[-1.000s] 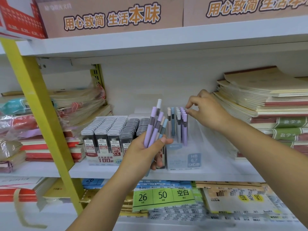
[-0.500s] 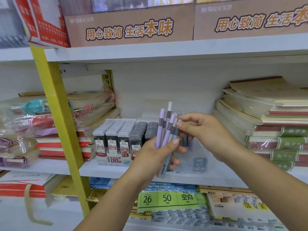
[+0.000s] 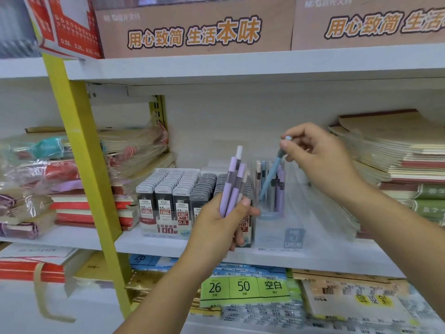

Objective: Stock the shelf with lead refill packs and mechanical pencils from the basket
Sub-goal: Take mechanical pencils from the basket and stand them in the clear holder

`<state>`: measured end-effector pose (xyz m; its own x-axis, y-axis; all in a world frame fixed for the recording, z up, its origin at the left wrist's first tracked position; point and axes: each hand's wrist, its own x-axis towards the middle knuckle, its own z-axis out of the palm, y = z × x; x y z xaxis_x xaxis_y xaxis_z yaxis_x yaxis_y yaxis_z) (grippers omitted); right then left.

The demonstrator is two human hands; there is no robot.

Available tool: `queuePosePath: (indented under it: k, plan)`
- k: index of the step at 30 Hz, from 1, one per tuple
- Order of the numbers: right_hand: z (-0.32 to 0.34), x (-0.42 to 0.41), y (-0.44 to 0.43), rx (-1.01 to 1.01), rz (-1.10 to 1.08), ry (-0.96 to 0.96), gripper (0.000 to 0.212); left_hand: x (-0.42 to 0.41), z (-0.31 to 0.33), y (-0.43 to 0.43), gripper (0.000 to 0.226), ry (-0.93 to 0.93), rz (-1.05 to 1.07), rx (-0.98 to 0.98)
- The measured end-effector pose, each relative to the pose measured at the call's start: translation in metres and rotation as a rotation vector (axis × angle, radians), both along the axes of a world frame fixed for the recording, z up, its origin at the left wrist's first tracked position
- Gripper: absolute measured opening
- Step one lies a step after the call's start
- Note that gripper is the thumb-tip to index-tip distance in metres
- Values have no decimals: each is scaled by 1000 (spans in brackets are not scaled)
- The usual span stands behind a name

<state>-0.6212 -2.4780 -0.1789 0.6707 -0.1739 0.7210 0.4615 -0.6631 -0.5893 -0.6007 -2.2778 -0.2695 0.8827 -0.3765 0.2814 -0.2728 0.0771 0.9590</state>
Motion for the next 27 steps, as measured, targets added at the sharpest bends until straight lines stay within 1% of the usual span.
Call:
queuePosePath:
  k: [2, 5, 7, 9, 11, 14, 16, 21, 25, 27]
  plan:
    - [-5, 6, 0, 32, 9, 8, 14, 2, 1, -1, 22, 13, 15, -20]
    - [-5, 7, -4, 170, 84, -26, 15, 5, 4, -2, 14, 29, 54, -61]
    - [-7, 8, -7, 185, 106, -43, 15, 6, 5, -3, 7, 32, 69, -81]
    - [-10, 9, -9, 87, 59, -47, 16, 7, 5, -4, 4, 25, 74, -81]
    - [-12, 14, -9, -68, -35, -39, 13, 8, 4, -5, 4, 20, 69, -76]
    - [-19, 24, -6, -307, -144, 15, 7, 7, 1, -5, 11, 24, 54, -64]
    - [-26, 29, -6, -433, -178, 49, 10, 6, 0, -5, 17, 16, 34, -36]
    - [-30, 33, -8, -521, -205, 90, 8, 6, 0, -7, 24, 19, 14, 5]
    - [-25, 37, -6, -496, -222, 72, 21, 7, 0, -6, 24, 28, 11, 2]
    - [-24, 42, -5, -543, -285, 32, 22, 8, -2, -6, 24, 40, 4, -9]
